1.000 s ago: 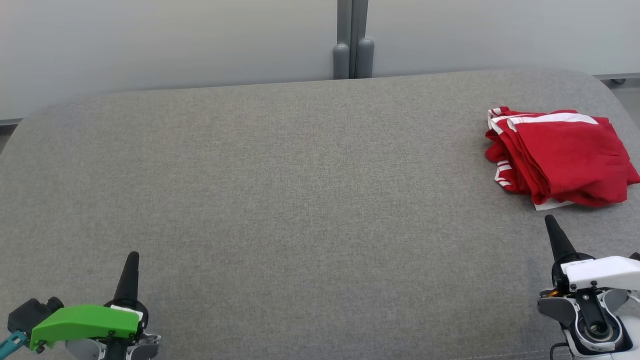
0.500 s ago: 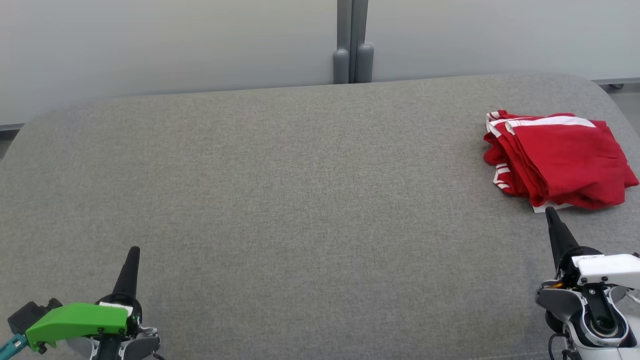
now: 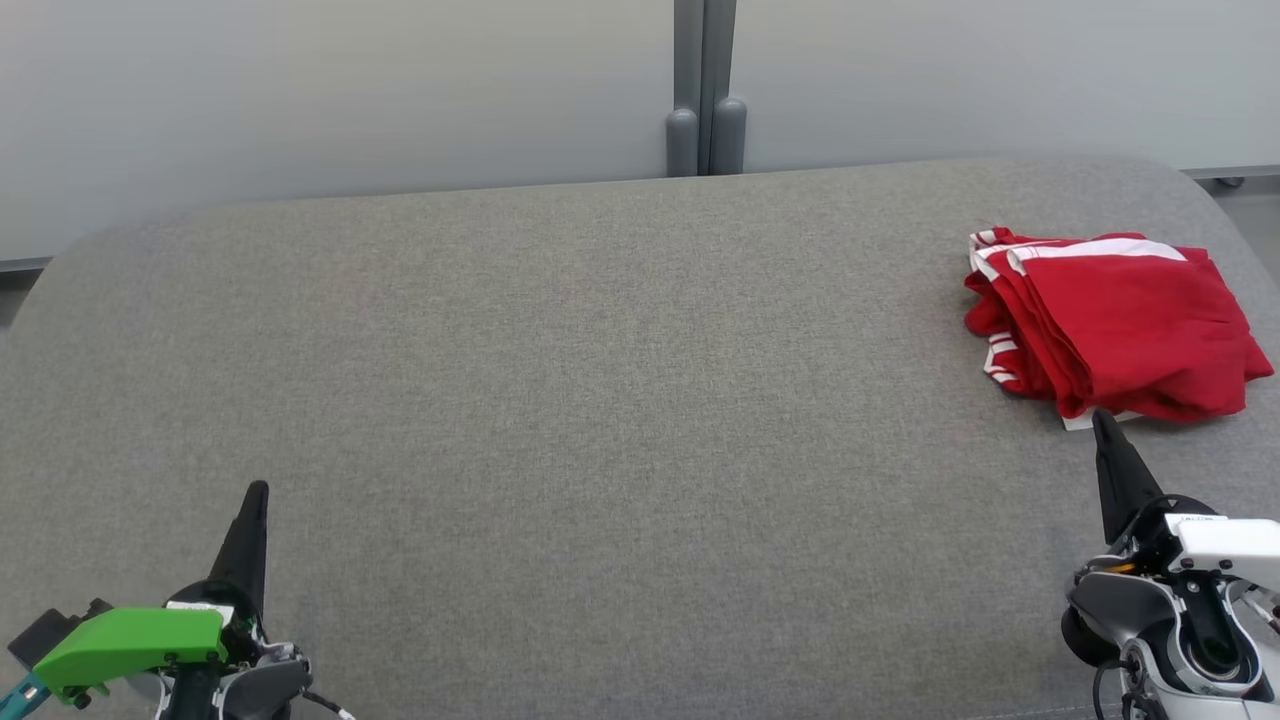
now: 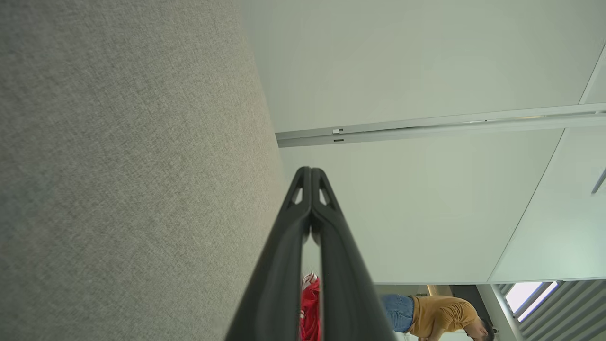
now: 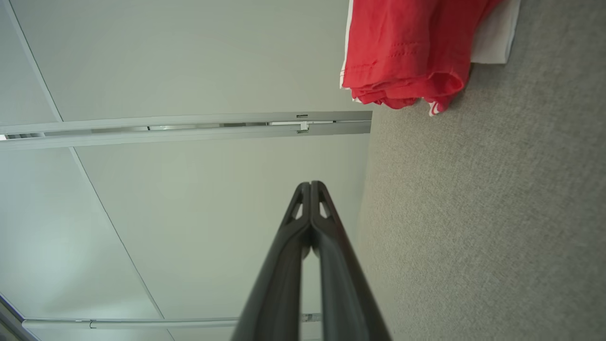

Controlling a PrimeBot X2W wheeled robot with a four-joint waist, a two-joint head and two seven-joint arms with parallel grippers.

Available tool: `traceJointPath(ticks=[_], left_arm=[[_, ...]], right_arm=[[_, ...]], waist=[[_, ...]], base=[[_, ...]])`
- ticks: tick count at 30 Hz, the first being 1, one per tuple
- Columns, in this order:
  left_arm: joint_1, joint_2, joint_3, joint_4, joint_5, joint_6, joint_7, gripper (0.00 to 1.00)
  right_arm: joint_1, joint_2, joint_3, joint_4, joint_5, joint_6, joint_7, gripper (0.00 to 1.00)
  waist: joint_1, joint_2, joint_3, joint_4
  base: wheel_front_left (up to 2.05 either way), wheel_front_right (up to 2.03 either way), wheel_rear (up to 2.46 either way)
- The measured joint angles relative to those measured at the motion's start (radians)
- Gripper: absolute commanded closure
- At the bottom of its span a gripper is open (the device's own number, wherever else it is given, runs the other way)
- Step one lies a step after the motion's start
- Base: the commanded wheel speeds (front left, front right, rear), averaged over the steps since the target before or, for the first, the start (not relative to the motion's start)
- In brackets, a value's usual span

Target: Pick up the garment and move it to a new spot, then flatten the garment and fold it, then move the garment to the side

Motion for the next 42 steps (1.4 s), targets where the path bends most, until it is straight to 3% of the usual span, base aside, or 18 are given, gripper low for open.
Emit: traceJointPath(ticks=[42], left_arm=[[-0.013,-0.001,0.003,0.001,-0.026,-0.007,0.006,1.00]], right_arm=[[-0.001,0.014,-0.005,0.000,0.014,0.003,0.005,1.00]], waist=[[0.0000,0.0000,-0.001,0.000]], base=[[0.00,0.00,0.00]])
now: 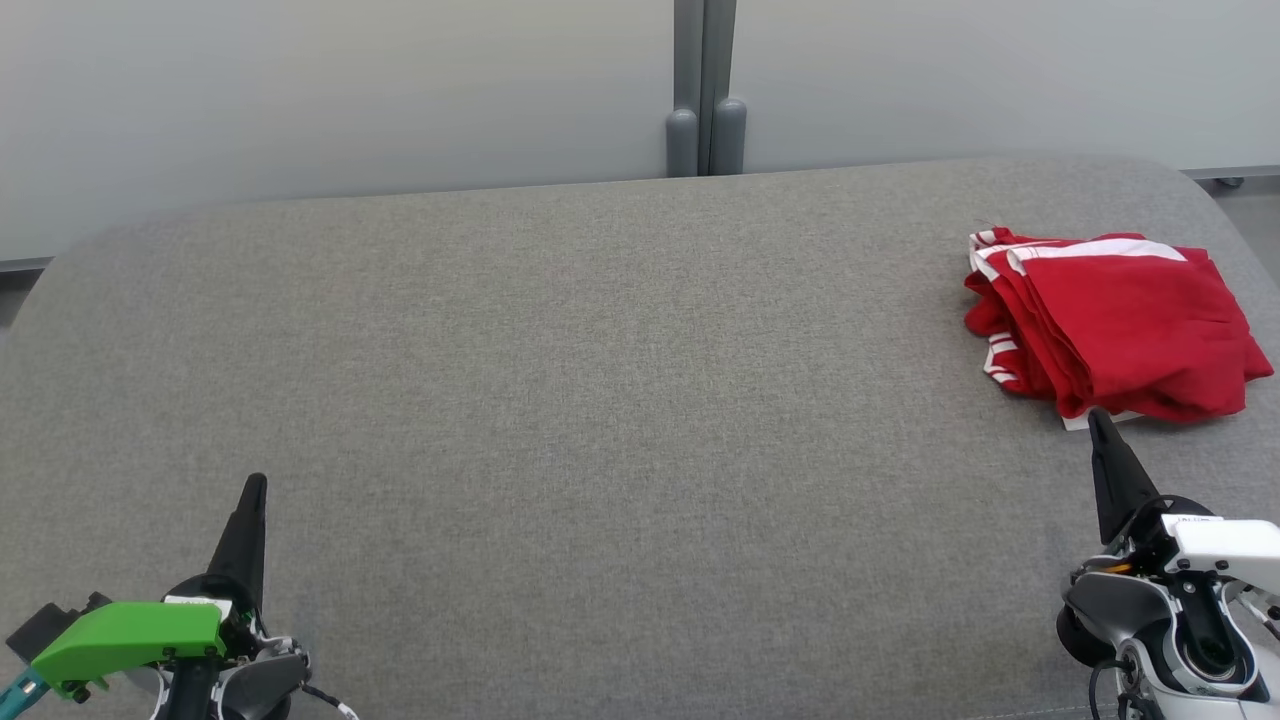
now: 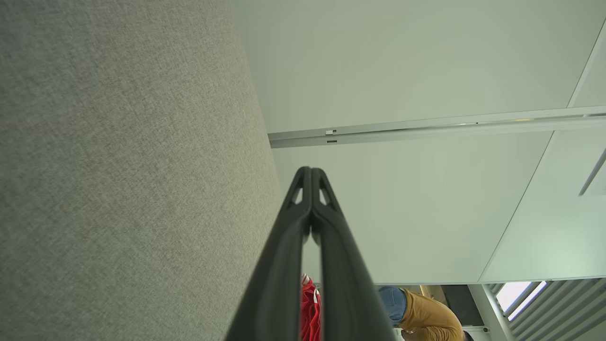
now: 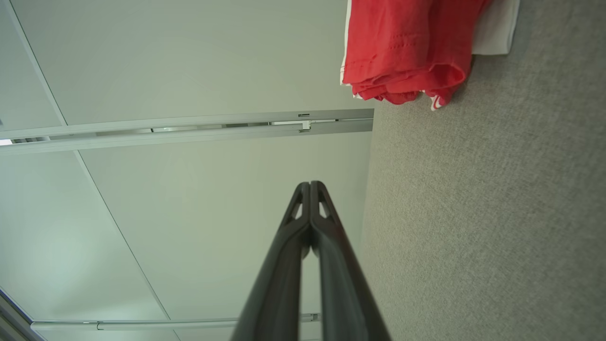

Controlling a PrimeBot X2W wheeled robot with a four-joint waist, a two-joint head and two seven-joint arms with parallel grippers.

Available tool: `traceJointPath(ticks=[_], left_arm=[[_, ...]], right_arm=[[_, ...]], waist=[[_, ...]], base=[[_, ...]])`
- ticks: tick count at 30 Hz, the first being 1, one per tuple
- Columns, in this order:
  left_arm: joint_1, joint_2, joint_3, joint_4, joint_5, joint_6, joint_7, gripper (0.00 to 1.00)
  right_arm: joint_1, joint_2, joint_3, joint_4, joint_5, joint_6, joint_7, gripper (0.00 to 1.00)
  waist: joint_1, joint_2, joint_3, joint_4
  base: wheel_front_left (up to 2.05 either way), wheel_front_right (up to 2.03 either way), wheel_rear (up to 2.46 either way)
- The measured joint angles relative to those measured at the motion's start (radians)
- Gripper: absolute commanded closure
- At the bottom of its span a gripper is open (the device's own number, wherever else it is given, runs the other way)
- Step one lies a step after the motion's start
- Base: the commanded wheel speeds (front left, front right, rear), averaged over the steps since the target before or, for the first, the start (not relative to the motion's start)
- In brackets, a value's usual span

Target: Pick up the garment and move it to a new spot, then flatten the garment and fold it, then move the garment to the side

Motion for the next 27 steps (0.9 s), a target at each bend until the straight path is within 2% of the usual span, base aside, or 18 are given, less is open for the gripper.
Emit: traceJointPath(ticks=[27], left_arm=[[0.000,0.000,0.001,-0.001,0.000,0.000,0.000,1.00]], right_arm=[[0.000,0.000,-0.001,0.000,0.000,0.000,0.000,1.00]], waist=[[0.0000,0.0000,0.000,0.000]], base=[[0.00,0.00,0.00]])
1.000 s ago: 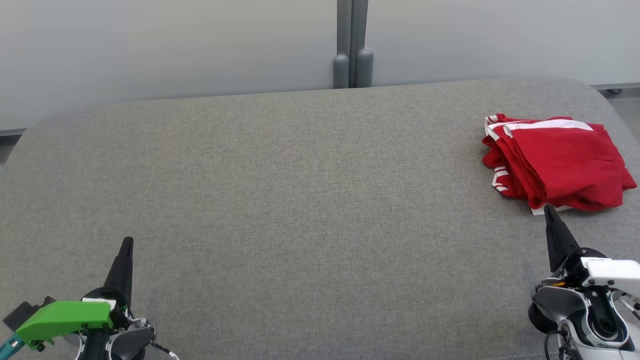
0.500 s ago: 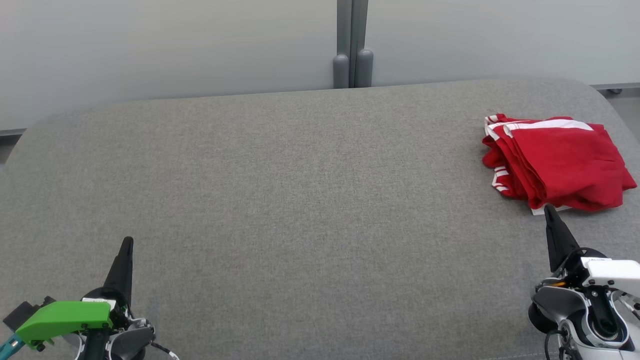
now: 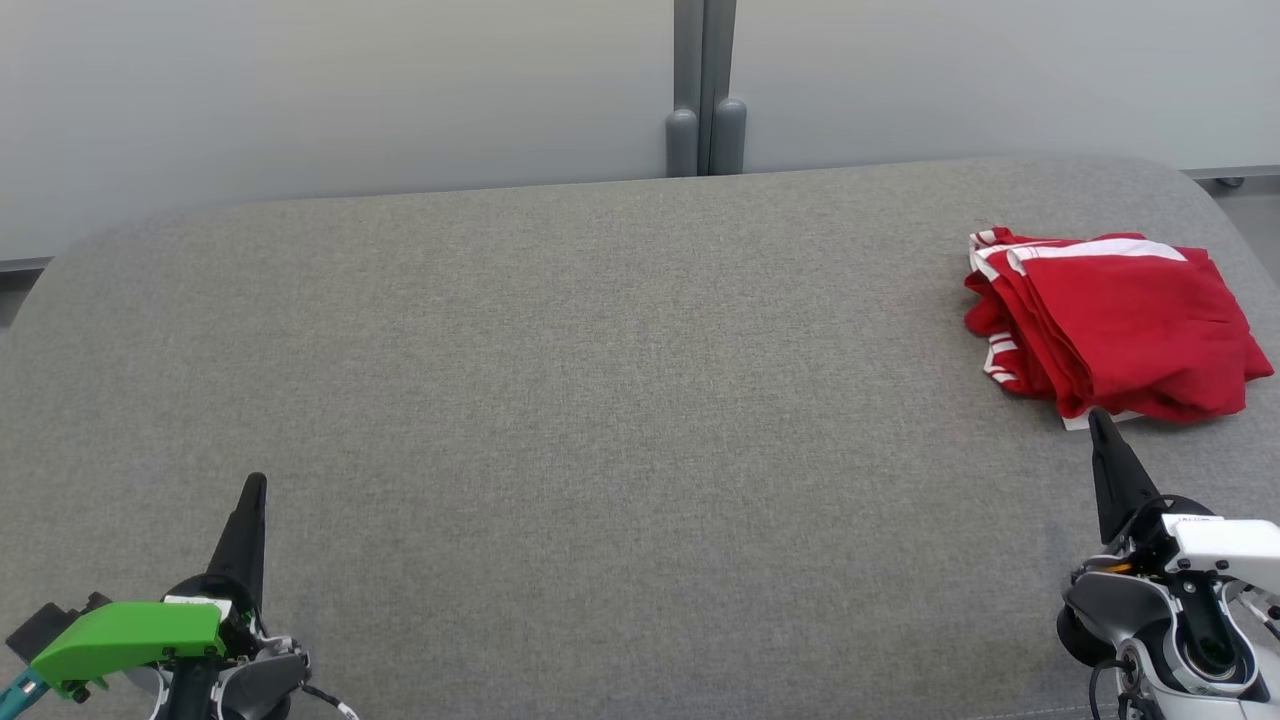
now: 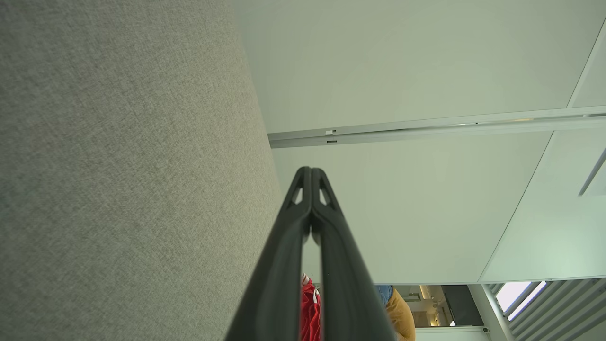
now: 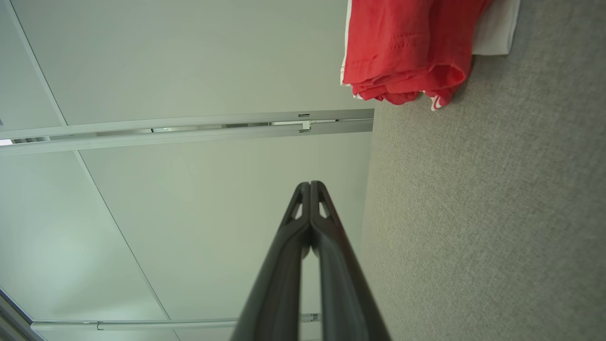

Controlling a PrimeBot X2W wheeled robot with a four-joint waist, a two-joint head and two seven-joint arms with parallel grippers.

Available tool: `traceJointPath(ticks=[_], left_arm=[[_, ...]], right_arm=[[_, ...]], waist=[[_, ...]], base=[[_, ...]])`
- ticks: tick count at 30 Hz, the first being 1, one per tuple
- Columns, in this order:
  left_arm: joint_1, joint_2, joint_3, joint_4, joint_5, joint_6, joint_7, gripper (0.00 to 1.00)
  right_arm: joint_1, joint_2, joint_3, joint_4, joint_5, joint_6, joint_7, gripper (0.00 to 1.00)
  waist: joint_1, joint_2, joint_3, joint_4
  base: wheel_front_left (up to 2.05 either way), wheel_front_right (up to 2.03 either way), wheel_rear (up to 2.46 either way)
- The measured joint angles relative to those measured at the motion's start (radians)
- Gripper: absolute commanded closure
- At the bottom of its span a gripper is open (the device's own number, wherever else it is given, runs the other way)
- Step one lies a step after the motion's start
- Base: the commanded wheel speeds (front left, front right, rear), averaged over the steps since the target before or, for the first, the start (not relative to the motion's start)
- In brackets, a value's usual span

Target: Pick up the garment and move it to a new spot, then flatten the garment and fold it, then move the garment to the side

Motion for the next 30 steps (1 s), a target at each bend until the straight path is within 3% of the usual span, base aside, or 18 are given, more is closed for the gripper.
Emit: traceJointPath(ticks=[30], left_arm=[[0.000,0.000,0.000,-0.001,0.000,0.000,0.000,1.00]], right_arm=[[0.000,0.000,-0.001,-0.002,0.000,0.001,0.000,1.00]], waist=[[0.0000,0.0000,0.000,0.000]], base=[[0.00,0.00,0.00]])
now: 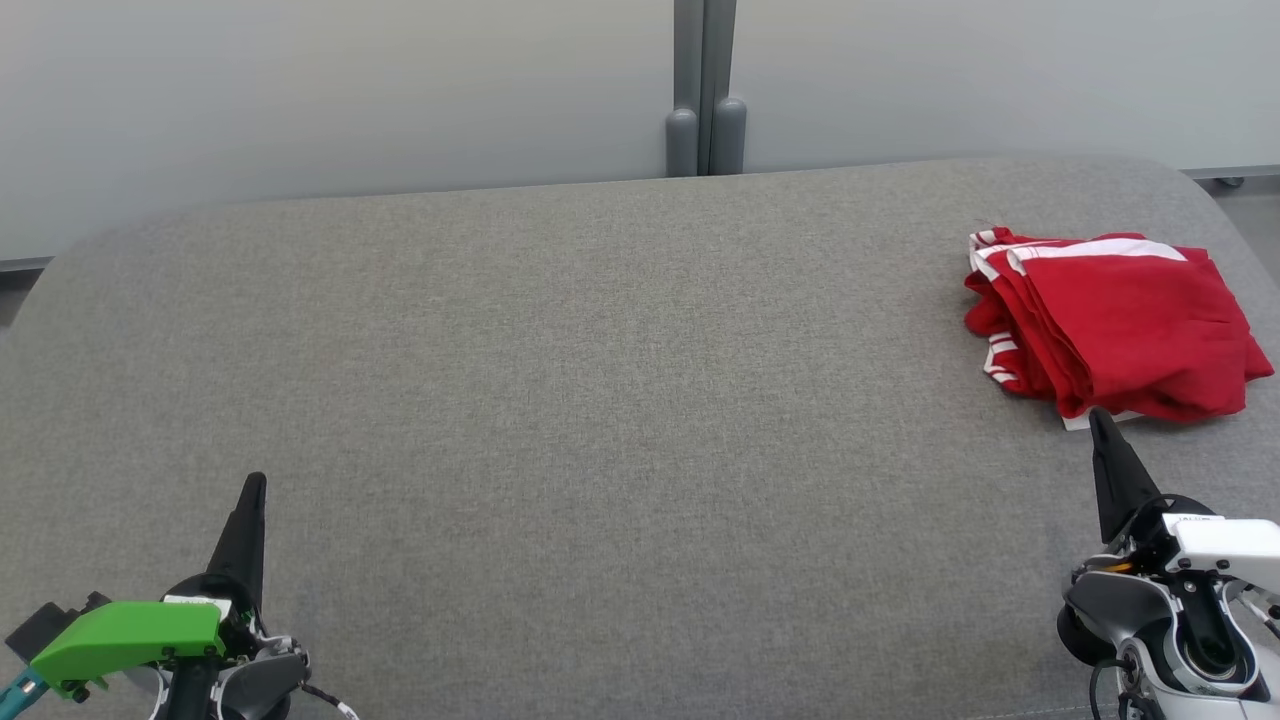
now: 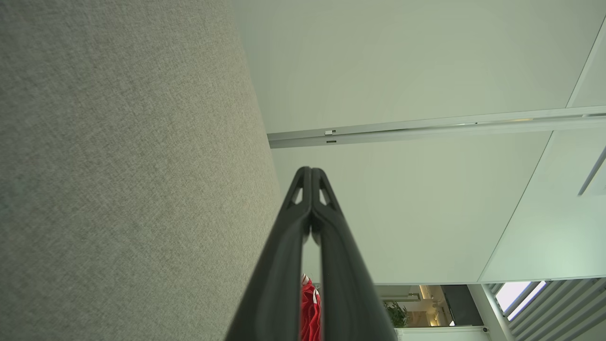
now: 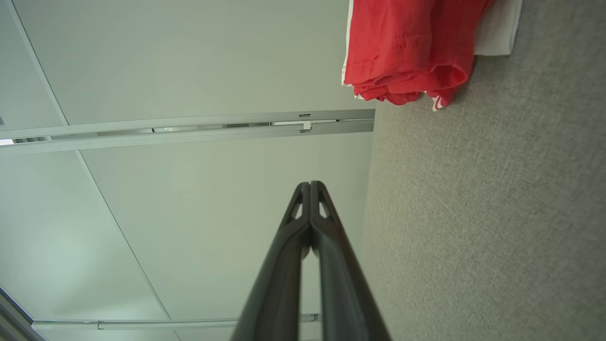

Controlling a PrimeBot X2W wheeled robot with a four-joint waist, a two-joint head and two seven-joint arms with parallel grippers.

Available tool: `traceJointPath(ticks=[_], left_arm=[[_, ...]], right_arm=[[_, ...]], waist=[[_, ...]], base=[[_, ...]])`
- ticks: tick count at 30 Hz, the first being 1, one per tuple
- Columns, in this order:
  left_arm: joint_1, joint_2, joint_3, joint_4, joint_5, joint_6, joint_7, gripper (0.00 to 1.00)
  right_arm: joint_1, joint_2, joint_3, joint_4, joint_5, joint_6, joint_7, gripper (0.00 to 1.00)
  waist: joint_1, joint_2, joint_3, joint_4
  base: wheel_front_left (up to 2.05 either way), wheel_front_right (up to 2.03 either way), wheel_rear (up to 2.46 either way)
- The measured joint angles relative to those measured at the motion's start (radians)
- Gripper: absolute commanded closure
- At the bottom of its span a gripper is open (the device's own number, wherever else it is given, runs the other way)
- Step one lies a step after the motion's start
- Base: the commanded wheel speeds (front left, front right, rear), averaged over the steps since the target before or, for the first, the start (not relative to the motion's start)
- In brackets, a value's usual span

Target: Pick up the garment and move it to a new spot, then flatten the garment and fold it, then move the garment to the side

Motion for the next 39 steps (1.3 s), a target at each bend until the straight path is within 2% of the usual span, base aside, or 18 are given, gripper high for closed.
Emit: traceJointPath(ticks=[39], left_arm=[[0.000,0.000,0.001,-0.001,0.000,0.000,0.000,1.00]], right_arm=[[0.000,0.000,0.000,-0.002,0.000,0.000,0.000,1.00]], waist=[[0.0000,0.0000,0.000,0.000]], base=[[0.00,0.00,0.00]])
